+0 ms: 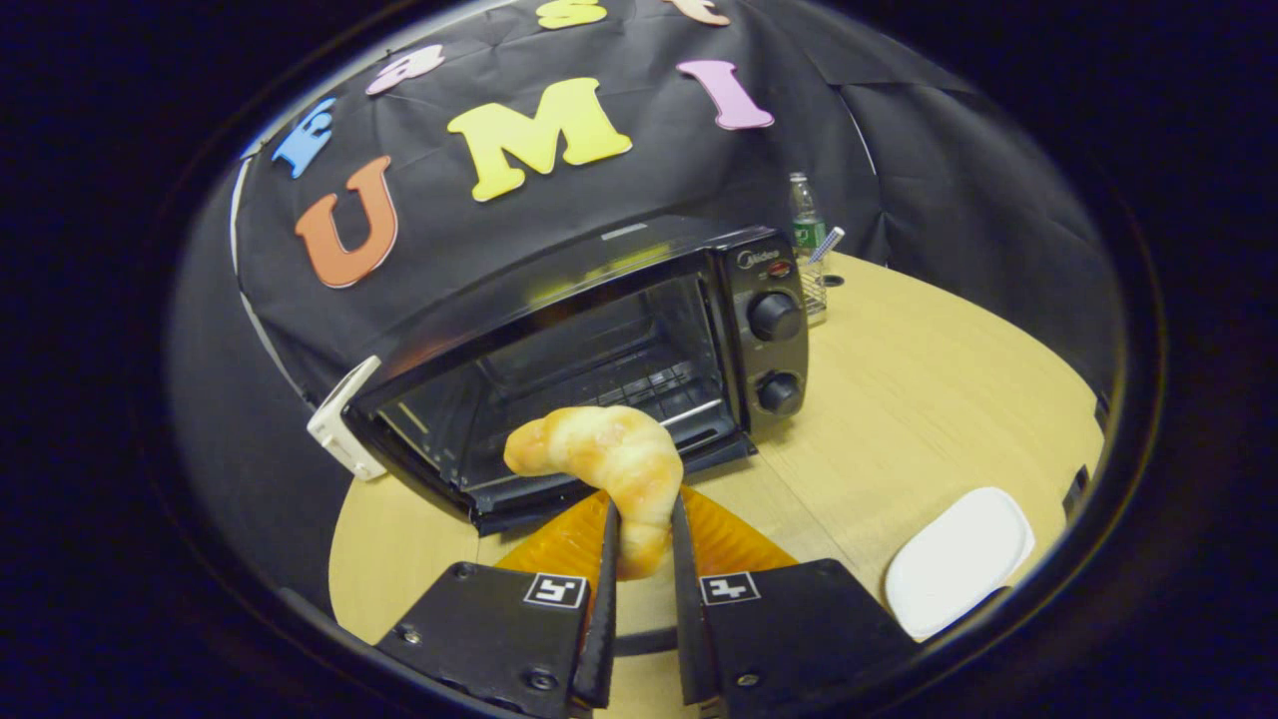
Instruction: Open the electric oven with the left hand, put the food in, and close the electric oven.
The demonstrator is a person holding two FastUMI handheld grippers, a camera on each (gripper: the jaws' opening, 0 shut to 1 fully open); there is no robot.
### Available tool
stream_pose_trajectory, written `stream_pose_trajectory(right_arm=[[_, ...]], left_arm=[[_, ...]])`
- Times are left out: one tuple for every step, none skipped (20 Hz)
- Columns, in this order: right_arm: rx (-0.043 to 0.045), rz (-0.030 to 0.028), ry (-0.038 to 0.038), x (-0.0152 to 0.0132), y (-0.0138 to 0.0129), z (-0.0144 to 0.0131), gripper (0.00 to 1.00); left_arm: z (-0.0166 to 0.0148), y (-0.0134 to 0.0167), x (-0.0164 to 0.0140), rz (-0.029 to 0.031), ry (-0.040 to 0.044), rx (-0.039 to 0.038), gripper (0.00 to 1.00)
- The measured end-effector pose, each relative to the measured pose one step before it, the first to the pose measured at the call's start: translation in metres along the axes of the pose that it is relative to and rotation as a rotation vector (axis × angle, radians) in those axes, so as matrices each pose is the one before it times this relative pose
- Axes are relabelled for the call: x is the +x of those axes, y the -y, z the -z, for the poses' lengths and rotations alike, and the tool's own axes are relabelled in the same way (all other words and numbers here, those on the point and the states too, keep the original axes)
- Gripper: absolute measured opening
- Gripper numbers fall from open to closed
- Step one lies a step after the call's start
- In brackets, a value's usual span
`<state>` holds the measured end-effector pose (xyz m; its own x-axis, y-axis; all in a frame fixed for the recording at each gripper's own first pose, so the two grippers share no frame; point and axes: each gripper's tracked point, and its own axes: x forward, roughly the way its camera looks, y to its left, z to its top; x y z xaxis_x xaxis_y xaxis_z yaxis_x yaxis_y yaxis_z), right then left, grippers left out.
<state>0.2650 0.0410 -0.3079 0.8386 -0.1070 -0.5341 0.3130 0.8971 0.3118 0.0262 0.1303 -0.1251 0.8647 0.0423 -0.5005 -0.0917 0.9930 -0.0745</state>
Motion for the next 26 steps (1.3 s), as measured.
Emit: stream_pose_trajectory(right_arm=[[0.02135, -0.00363, 0.00282, 0.01047, -0.00583, -0.00419, 0.27], [0.01786, -0.00476, 0.00720, 0.00923, -0.00536, -0.00419, 0.27], [0.00993, -0.00132, 0.01039, 0.01030, -0.00314, -0.00203, 0.27], [0.00395, -0.00010, 0.01460, 0.00939, -0.00422, -0.00469, 0.27], [0.00238, -0.00096, 0.01288, 0.00935, -0.00338, -0.00356, 0.27], [0.00433, -0.00453, 0.00899, 0.00929, -0.00301, -0.00398, 0.27], [0.00317, -0.00512, 0.00623, 0.00978, -0.00263, -0.00251, 0.27], [-0.00003, -0.00356, 0.00806, 0.00793, -0.00069, -0.00352, 0.27], [-0.00232, -0.00505, 0.00953, 0.00624, -0.00260, -0.00459, 0.27], [-0.00105, -0.00423, 0.01184, 0.00619, -0.00039, -0.00416, 0.27], [0.00037, -0.01468, 0.00826, 0.00559, -0.00252, -0.00173, 0.29], [0.00127, -0.02504, -0.01034, 0.00688, -0.00401, 0.00194, 0.32], [0.00535, -0.02473, -0.01743, 0.00515, -0.00438, 0.00387, 0.35], [-0.00779, -0.00778, -0.01215, 0.00173, -0.00073, 0.00466, 0.38], [-0.01299, 0.00456, -0.00366, -0.00275, 0.00173, 0.00072, 0.47], [-0.00731, -0.01403, 0.01139, -0.00365, -0.00206, -0.00204, 0.55], [-0.00410, -0.00783, 0.00685, -0.00554, -0.00221, -0.00049, 0.64], [-0.00827, 0.00441, 0.00618, -0.00509, 0.00240, -0.00044, 0.73], [-0.00800, 0.00387, -0.00317, -0.00695, 0.00321, 0.00215, 0.81], [-0.00038, -0.00319, -0.00389, -0.00662, 0.00138, 0.00223, 0.90], [0.00110, 0.00293, -0.00324, -0.00796, 0.00266, 0.00100, 0.90], [0.00313, 0.00366, -0.00385, -0.00852, 0.00414, 0.00234, 0.90], [0.00872, -0.01201, -0.01007, -0.01020, 0.00060, 0.00281, 0.90], [0.01632, -0.01053, -0.00997, -0.01007, -0.00057, 0.00323, 0.89], [0.01235, -0.00468, -0.01072, -0.01066, 0.00158, 0.00266, 0.89], [0.00284, -0.00120, -0.01070, -0.01067, 0.00343, 0.00351, 0.89]], left_arm=[[0.00218, -0.00634, -0.00217, -0.01608, -0.00875, 0.00542, 0.93], [0.00495, -0.00628, -0.00006, -0.01787, -0.00944, 0.01003, 0.93], [0.00410, -0.00605, -0.00167, -0.01317, -0.00664, 0.00888, 0.93], [0.00371, -0.00584, -0.00321, -0.01283, -0.00615, 0.00415, 0.93], [0.00290, -0.00460, -0.00201, -0.01087, -0.00530, 0.00027, 0.93], [0.00006, -0.00382, -0.00176, -0.00943, -0.00440, -0.00127, 0.93], [0.00064, -0.00264, -0.00172, -0.00805, -0.00024, -0.00075, 0.93], [-0.00013, -0.00217, -0.00239, -0.00629, 0.00077, 0.00031, 0.93], [-0.00083, -0.00248, -0.00164, -0.01001, 0.00434, 0.00049, 0.93], [0.00130, -0.00158, -0.00002, -0.00353, -0.00065, 0.00118, 0.93], [0.00209, -0.00044, -0.00099, -0.00477, -0.00464, 0.00409, 0.93], [0.00402, -0.00005, 0.00018, -0.00352, -0.00752, 0.00428, 0.93], [0.00202, 0.00183, -0.00063, -0.00061, -0.00841, 0.00232, 0.93], [0.00026, 0.00174, 0.00029, 0.00117, -0.00419, 0.00244, 0.93], [-0.00194, 0.00381, -0.00105, 0.00406, 0.00250, 0.00386, 0.93], [-0.00254, 0.00426, 0.00073, 0.00442, 0.00389, 0.00327, 0.93], [-0.00236, 0.00401, 0.00035, 0.00680, 0.00261, 0.00025, 0.93], [-0.00160, 0.00573, -0.00011, 0.01021, 0.00358, 0.00062, 0.93], [-0.00239, 0.00488, -0.00014, 0.00872, 0.00374, 0.00219, 0.93], [-0.00016, 0.00504, -0.00036, 0.00870, 0.00244, 0.00223, 0.93], [-0.00122, 0.00580, -0.00035, 0.00939, 0.00084, -0.00106, 0.93], [-0.00132, 0.00558, 0.00004, 0.01042, 0.00226, -0.00248, 0.93], [-0.00220, 0.00611, 0.00079, 0.00907, 0.00286, -0.00327, 0.93], [-0.00175, 0.00582, 0.00177, 0.00997, 0.00111, -0.00361, 0.93], [-0.00161, 0.00645, 0.00077, 0.00876, 0.00550, 0.00083, 0.93], [-0.00190, 0.00600, 0.00129, 0.00772, 0.00088, 0.00604, 0.93]])
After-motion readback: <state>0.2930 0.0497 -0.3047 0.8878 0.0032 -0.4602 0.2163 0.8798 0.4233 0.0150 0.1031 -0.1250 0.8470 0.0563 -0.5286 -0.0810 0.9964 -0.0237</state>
